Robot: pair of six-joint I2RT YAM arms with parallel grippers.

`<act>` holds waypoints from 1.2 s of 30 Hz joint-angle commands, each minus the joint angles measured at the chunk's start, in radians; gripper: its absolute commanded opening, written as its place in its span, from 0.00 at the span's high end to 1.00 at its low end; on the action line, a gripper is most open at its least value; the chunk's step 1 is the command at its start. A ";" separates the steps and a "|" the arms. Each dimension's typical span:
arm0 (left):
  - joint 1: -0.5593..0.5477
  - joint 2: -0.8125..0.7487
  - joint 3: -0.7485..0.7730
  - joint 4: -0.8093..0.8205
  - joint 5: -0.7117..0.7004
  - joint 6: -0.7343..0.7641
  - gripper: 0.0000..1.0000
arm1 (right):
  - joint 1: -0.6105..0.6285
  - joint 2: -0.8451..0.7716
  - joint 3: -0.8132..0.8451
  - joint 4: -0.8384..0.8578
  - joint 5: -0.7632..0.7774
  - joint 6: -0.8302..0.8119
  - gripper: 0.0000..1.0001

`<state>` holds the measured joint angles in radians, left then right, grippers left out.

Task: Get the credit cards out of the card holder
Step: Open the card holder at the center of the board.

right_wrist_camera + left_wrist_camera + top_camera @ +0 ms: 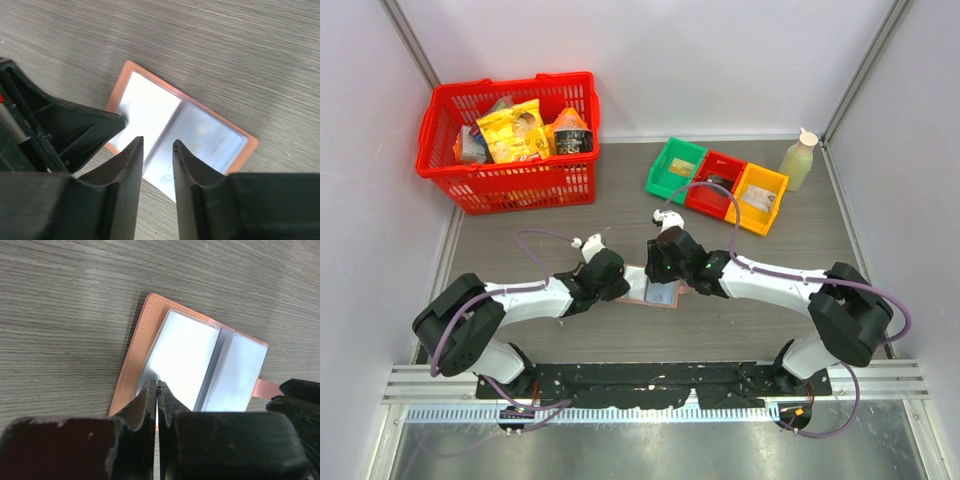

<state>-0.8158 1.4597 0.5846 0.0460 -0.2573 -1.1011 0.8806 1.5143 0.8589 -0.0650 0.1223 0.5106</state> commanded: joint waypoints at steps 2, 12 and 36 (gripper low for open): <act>0.006 0.008 -0.041 0.032 0.015 -0.032 0.95 | 0.001 -0.036 -0.015 -0.082 0.165 -0.011 0.57; 0.006 0.010 -0.075 0.046 0.029 -0.045 0.94 | -0.014 0.009 -0.006 -0.085 0.162 -0.001 0.44; -0.003 0.045 -0.085 0.083 0.066 -0.059 0.94 | -0.015 0.040 0.040 -0.091 0.163 -0.035 0.48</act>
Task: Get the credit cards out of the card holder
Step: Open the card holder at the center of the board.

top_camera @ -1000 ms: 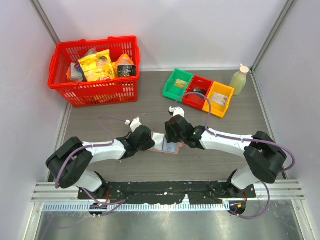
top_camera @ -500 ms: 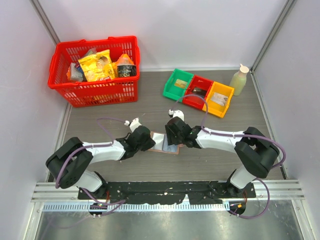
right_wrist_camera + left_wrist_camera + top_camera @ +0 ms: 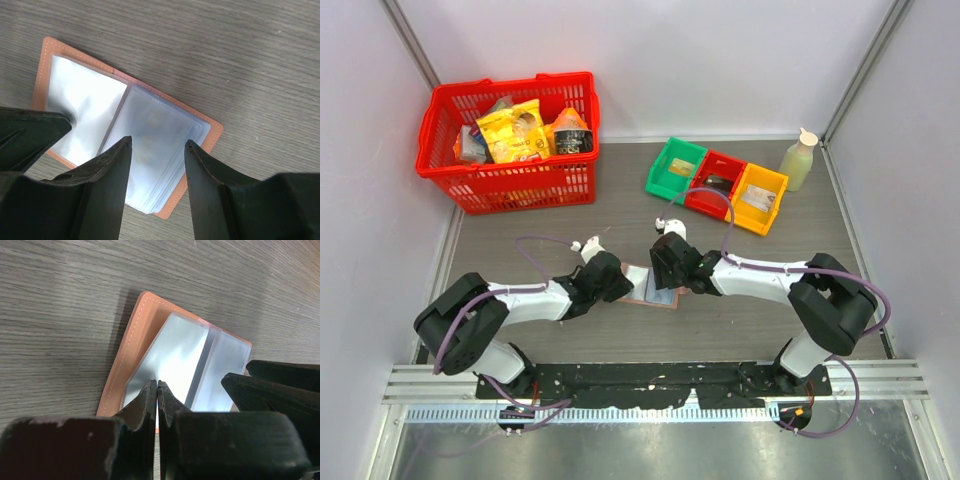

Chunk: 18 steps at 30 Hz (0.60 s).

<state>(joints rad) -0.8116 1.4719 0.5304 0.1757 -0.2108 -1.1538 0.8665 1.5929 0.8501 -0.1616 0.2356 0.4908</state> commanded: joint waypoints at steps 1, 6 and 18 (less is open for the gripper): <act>-0.008 0.033 -0.029 -0.047 0.019 -0.006 0.94 | -0.001 -0.042 0.052 0.004 0.053 -0.015 0.48; -0.009 0.030 -0.030 -0.047 0.017 -0.007 0.94 | -0.001 -0.014 0.064 0.010 0.064 -0.023 0.47; -0.009 0.028 -0.033 -0.056 0.011 -0.006 0.94 | 0.000 0.053 0.053 0.051 -0.005 -0.017 0.48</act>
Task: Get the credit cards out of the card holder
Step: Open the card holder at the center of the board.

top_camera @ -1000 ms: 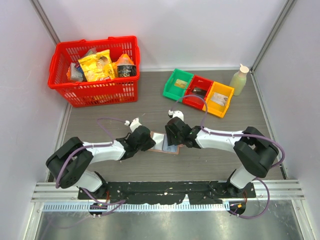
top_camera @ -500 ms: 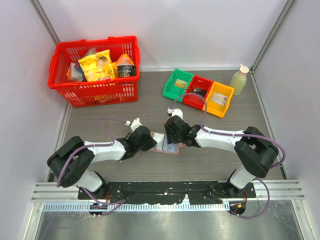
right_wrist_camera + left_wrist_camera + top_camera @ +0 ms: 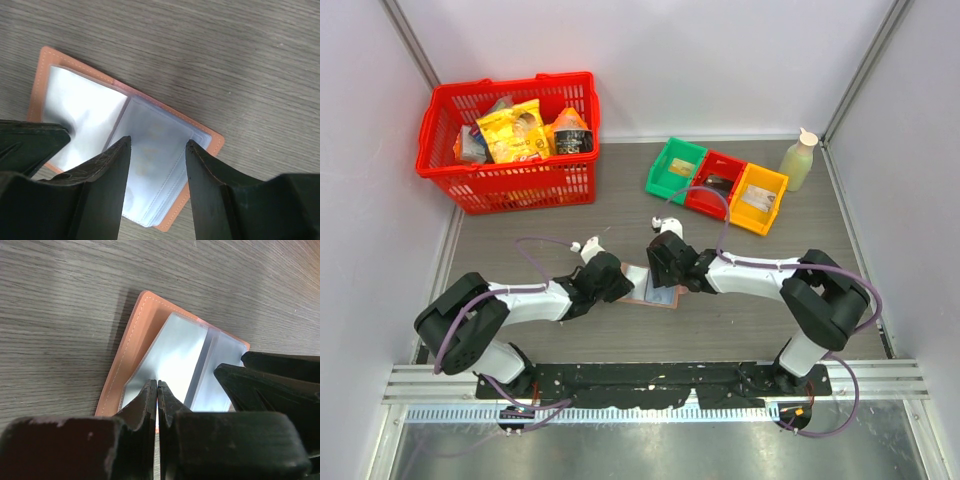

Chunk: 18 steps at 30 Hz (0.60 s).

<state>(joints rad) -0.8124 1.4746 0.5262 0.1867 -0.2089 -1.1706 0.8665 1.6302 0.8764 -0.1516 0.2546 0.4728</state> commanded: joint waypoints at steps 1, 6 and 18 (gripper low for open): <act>-0.008 0.027 -0.029 -0.066 0.009 0.011 0.94 | -0.001 0.017 0.026 0.043 -0.032 0.000 0.48; -0.016 0.033 -0.032 -0.059 0.011 0.006 0.94 | -0.001 0.010 0.018 0.060 -0.083 0.012 0.56; -0.025 0.027 -0.035 -0.049 0.016 -0.008 0.94 | -0.001 -0.003 0.013 0.144 -0.212 0.056 0.63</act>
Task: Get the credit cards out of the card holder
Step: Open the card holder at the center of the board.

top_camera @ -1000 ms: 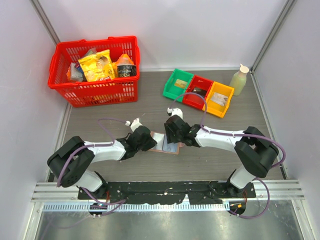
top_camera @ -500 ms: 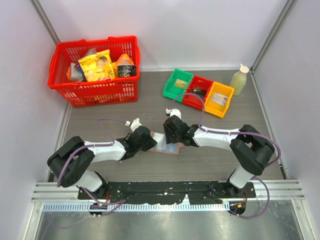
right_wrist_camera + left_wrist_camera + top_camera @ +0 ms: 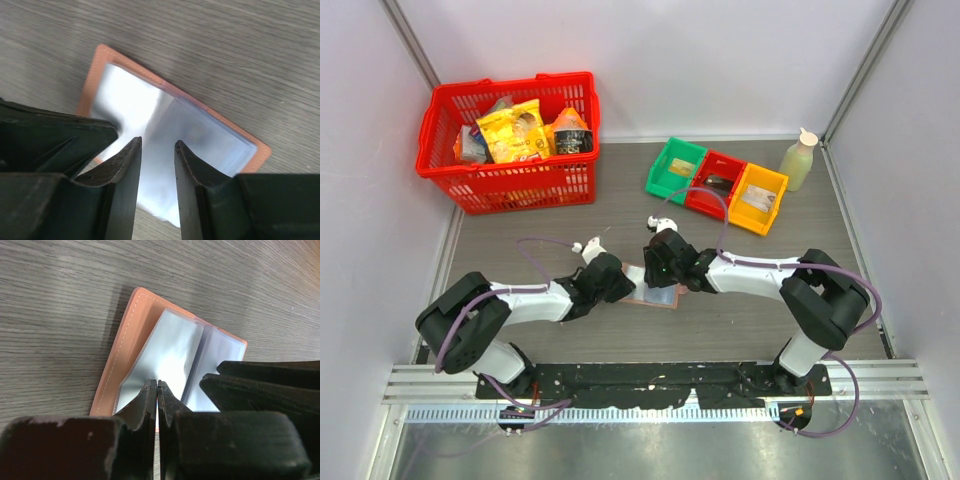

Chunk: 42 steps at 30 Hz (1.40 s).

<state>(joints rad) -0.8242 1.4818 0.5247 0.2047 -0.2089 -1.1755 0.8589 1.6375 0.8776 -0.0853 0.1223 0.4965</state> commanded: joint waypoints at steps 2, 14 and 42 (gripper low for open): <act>-0.013 0.011 -0.035 -0.067 0.013 -0.007 0.94 | 0.006 -0.016 0.014 0.079 -0.101 0.039 0.63; -0.013 -0.083 -0.012 -0.194 -0.075 0.052 0.92 | 0.008 -0.079 0.034 -0.031 0.045 -0.028 0.53; -0.016 -0.035 0.063 -0.360 -0.133 0.149 0.80 | -0.055 0.064 0.135 -0.133 0.076 -0.168 0.41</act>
<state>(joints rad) -0.8375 1.4166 0.5980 -0.1081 -0.3405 -1.0382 0.8078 1.6997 0.9745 -0.2115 0.1738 0.3424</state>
